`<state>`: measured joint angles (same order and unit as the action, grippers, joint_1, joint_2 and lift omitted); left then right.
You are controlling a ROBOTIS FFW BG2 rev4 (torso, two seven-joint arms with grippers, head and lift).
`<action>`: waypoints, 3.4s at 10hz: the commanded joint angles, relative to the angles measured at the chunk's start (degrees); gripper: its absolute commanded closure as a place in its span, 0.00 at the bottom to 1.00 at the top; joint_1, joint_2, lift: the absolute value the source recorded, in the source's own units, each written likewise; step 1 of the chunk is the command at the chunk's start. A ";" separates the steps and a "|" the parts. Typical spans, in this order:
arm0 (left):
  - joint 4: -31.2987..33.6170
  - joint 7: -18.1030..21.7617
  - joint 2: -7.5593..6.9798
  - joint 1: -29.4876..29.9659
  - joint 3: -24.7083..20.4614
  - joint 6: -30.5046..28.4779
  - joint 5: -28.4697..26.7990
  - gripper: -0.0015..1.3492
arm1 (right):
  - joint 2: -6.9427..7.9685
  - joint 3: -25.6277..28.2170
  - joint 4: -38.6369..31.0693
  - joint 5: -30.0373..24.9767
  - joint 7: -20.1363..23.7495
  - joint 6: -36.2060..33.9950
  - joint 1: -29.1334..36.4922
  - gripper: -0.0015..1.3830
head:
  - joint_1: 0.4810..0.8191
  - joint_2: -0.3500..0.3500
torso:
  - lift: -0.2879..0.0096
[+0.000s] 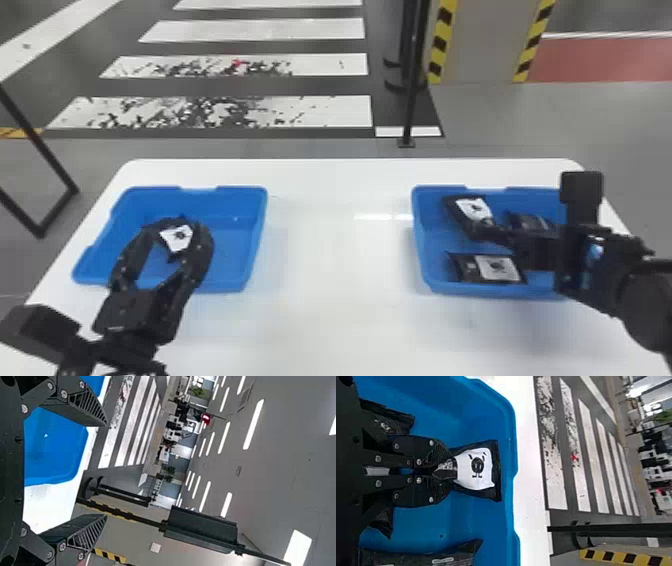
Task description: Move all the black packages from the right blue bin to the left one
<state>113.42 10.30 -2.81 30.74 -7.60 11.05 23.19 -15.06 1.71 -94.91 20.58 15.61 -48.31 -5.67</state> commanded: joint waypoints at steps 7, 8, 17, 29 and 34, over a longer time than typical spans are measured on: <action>1.96 3.50 -1.76 -2.90 6.46 -4.16 12.11 0.16 | -2.34 -11.99 -1.48 22.38 18.14 19.49 3.13 0.81 | 0.63 0.71 | 0.50; 2.24 4.81 -2.03 -4.02 7.03 -7.53 13.37 0.16 | -2.51 -14.28 -2.33 23.98 18.23 19.63 2.99 0.81 | 0.63 0.74 | 0.50; 5.33 6.66 -2.82 -5.43 9.88 -16.67 13.82 0.27 | -3.13 -28.22 -1.48 30.95 17.09 20.19 -0.53 0.81 | 0.63 0.85 | 0.50; 12.51 4.64 -2.55 -5.29 6.80 -19.20 10.05 0.90 | -2.69 -30.50 5.27 33.92 14.45 24.13 -5.17 0.02 | 0.63 0.82 | 0.50; -1.84 1.12 -1.50 -10.21 -4.63 -12.59 -6.17 0.90 | -3.13 -30.16 6.25 38.60 14.98 24.41 -3.76 0.05 | 0.63 1.00 | 0.50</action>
<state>114.09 11.38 -4.17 21.57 -11.33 -2.31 18.38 -18.13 -28.55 -88.72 58.92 30.59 -23.91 -9.60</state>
